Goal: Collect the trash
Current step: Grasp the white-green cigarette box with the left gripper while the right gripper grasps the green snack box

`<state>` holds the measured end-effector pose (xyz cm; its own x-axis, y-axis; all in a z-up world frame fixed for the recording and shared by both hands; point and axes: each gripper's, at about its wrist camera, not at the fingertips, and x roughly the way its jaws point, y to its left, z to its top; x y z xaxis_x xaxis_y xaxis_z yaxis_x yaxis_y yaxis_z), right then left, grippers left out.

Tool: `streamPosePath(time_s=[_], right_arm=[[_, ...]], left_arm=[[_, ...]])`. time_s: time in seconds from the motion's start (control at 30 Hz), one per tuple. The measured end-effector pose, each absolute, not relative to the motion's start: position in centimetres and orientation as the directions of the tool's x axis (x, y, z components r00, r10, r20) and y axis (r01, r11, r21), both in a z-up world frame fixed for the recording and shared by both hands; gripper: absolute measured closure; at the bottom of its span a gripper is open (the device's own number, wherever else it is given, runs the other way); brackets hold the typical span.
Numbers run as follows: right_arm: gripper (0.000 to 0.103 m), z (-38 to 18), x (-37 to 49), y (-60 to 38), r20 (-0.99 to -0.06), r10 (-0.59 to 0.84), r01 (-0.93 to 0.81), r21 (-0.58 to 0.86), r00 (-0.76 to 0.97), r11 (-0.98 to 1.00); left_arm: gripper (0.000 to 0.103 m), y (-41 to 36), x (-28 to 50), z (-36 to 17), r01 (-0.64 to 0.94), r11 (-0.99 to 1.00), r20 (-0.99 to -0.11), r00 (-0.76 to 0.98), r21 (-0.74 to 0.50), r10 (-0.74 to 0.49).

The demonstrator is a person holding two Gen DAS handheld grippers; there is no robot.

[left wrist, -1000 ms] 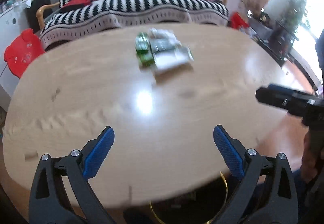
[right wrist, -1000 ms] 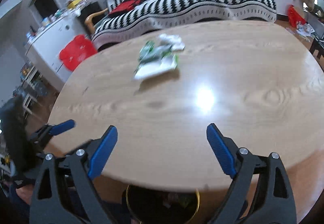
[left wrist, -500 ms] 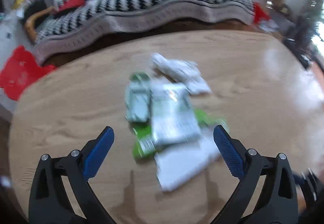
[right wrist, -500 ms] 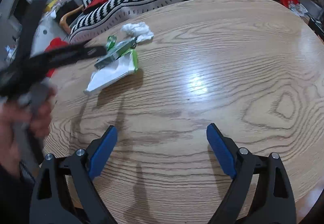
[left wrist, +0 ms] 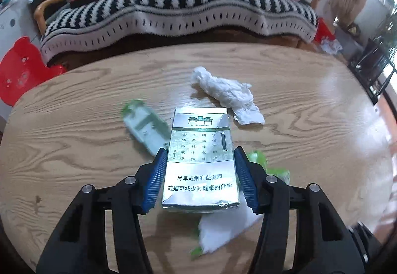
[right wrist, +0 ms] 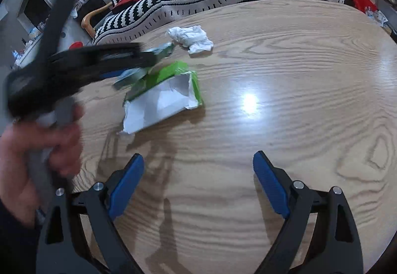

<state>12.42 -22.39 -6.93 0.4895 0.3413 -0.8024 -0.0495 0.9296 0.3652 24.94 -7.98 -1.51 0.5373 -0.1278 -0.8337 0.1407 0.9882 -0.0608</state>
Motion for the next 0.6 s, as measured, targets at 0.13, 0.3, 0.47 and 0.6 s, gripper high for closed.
streamPosePath(time_s=[0.13, 0.3, 0.47, 0.6], right_arm=[[0.016, -7.7, 14.3, -20.7, -0.804, 0.354, -0.032, 0.387, 0.478, 0.922], [0.014, -7.8, 16.4, -18.1, -0.789, 0.357, -0.017, 0.403, 0.5, 0.915], [0.006, -8.1, 18.7, -15.8, -0.798, 0.264, 0.006, 0.318, 0.542, 0.948], [0.006, -8.6, 19.8, -13.7, -0.813, 0.171, -0.048, 0.174, 0.556, 0.984]], left_arm=[[0.049, -3.9, 20.6, 0.9, 0.125, 0.988, -0.789, 0.597, -0.088, -0.145], [0.049, 1.2, 14.0, 1.7, 0.064, 0.992, -0.769, 0.627, -0.112, -0.127], [0.049, 4.6, 8.4, 0.4, 0.004, 0.992, -0.776, 0.623, -0.123, -0.099], [0.049, 5.7, 6.7, -1.6, -0.008, 0.989, -0.803, 0.584, -0.149, -0.117]])
